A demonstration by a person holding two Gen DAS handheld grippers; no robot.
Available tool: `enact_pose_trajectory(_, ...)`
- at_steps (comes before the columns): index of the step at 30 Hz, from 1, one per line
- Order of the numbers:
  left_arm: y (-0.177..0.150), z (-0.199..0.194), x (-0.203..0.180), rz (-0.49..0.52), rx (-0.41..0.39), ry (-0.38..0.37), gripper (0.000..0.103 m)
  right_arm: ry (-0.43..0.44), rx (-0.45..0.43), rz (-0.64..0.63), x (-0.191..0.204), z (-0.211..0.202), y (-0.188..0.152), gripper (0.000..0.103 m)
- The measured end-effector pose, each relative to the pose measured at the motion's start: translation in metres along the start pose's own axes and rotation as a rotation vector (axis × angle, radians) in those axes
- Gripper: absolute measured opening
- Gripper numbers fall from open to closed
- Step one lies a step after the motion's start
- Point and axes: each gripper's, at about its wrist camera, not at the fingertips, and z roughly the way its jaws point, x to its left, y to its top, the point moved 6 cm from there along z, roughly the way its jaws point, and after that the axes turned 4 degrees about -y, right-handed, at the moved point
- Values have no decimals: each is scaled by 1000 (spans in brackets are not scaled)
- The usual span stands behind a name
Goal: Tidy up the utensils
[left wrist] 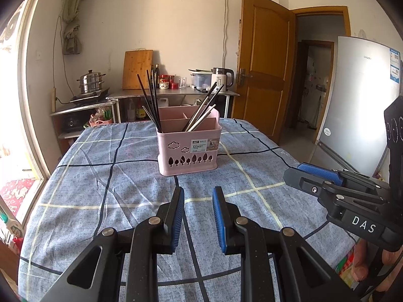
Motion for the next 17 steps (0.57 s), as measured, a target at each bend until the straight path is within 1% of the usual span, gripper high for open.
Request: enact_pose_trajectory(17, 0, -2, 4, -29, -18, -5, 23, 0, 3, 0, 2, 0, -1, 32)
